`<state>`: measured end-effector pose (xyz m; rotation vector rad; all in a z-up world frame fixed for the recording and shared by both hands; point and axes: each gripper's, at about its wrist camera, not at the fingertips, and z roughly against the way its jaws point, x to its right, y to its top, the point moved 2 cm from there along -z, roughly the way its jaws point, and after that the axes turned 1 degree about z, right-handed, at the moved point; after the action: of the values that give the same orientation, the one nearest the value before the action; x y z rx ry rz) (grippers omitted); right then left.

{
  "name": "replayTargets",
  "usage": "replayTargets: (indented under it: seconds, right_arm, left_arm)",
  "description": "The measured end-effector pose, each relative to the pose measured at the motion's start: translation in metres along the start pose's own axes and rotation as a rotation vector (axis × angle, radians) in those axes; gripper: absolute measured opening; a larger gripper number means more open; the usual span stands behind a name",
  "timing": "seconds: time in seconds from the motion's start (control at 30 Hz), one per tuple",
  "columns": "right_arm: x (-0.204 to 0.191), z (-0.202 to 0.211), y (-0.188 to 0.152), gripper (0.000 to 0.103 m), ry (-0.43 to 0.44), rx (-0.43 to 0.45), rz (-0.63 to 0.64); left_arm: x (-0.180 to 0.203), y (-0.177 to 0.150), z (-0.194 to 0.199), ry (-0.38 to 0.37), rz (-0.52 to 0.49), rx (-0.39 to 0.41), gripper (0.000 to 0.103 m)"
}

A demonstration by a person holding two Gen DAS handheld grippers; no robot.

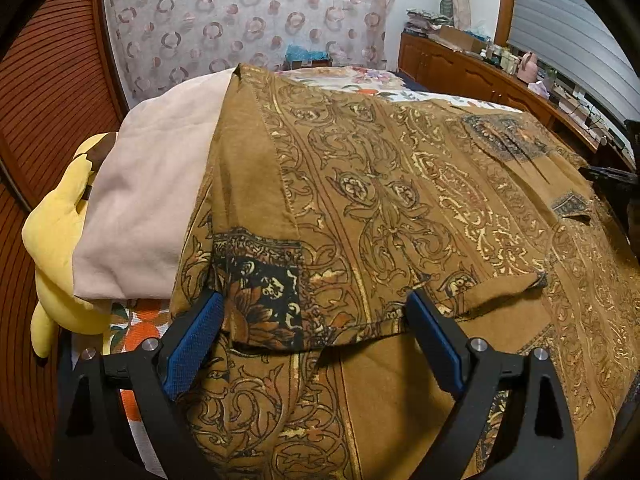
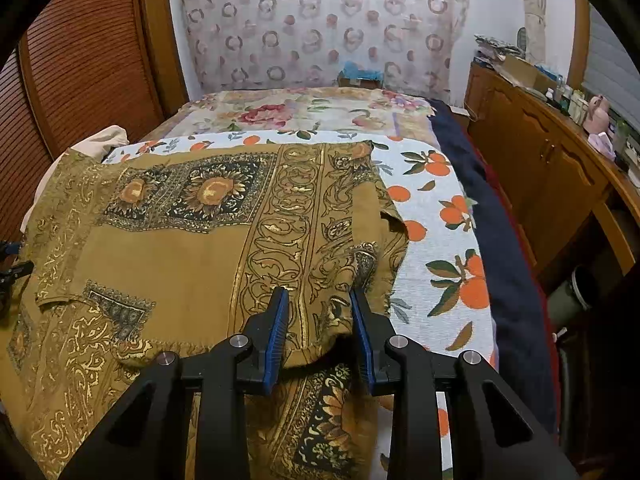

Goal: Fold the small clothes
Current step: 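Grasp the folded shirt edge again with both grippers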

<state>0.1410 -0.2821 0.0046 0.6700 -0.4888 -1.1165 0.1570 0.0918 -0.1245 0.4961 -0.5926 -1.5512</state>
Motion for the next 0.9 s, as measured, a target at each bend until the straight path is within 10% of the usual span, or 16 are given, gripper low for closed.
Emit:
replayTargets:
  seconds: [0.47, 0.83, 0.9]
  right_arm:
    - [-0.011, 0.008, 0.006, 0.028, -0.010, 0.047, 0.069]
    - [-0.008, -0.003, 0.005, 0.012, -0.008, 0.017, 0.080]
    - [-0.005, -0.004, 0.005, 0.008, 0.003, 0.013, 0.075]
  left_arm:
    - [-0.022, 0.005, 0.031, -0.053, 0.069, 0.062, 0.032]
    - [-0.027, 0.007, 0.020, -0.032, 0.084, 0.032, 0.031]
    - [-0.023, 0.007, 0.022, -0.049, 0.068, 0.039, 0.016]
